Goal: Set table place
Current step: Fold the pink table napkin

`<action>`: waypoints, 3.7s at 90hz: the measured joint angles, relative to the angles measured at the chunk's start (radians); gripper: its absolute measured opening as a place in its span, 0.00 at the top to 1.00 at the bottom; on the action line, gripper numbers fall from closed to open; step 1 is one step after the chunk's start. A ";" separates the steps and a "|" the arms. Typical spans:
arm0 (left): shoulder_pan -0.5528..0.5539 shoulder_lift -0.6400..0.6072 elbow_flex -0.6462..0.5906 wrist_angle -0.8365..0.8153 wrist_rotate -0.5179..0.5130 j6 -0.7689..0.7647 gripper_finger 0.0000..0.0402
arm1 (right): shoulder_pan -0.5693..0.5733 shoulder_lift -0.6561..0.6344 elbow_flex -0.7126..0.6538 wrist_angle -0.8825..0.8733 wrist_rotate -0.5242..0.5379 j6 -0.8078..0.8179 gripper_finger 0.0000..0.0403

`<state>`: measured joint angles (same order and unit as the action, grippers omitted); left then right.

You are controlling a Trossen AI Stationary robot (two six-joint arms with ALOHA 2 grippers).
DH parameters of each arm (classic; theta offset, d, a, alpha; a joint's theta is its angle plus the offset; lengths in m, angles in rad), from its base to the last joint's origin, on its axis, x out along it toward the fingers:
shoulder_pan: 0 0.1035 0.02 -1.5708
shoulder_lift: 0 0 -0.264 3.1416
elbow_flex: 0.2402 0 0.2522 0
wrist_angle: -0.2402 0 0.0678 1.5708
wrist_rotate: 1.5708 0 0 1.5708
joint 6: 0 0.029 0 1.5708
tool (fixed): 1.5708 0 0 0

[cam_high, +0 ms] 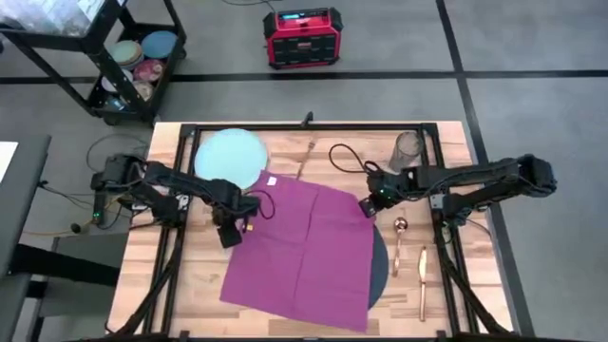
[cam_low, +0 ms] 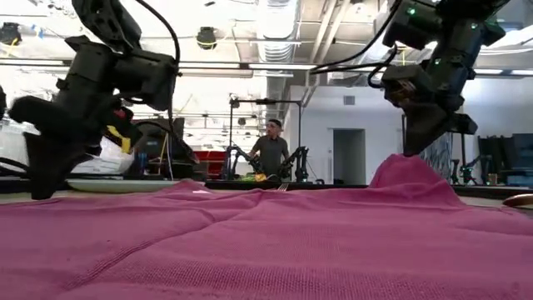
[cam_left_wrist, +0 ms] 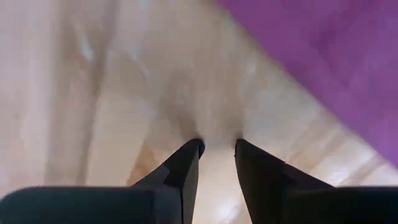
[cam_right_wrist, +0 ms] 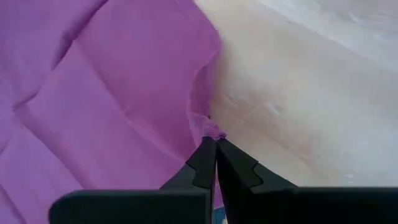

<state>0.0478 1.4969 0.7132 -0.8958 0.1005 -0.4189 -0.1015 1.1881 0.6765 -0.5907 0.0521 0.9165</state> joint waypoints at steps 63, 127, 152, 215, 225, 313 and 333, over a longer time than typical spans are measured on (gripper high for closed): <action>-0.349 -0.262 -0.113 0.414 0.121 -0.613 0.99 | -0.121 0.000 0.000 0.057 -0.005 -0.080 1.00; -0.463 -0.097 -0.157 0.290 0.174 -0.658 1.00 | -0.070 -0.021 0.000 0.024 -0.029 -0.041 1.00; -0.297 -0.215 -0.163 0.054 0.027 -0.530 1.00 | 0.039 -0.094 0.000 -0.019 -0.011 0.074 1.00; 0.161 -0.234 -0.161 0.150 -0.025 -0.123 1.00 | 0.514 -0.104 0.001 -0.028 0.164 0.595 1.00; 0.221 -0.234 -0.142 0.159 -0.032 -0.073 1.00 | 0.561 -0.104 0.001 -0.009 0.195 0.653 1.00; -0.091 -0.212 0.109 0.495 -0.083 -0.408 1.00 | 0.093 -0.087 0.022 0.103 0.144 0.062 0.89; -0.273 0.005 0.109 0.799 -0.114 -0.655 1.00 | -0.142 0.015 0.022 0.272 -0.098 -0.200 1.00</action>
<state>-0.2257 1.5016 0.8223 -0.0971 -0.0136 -1.0737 -0.2439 1.2036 0.6983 -0.3189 -0.0457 0.7168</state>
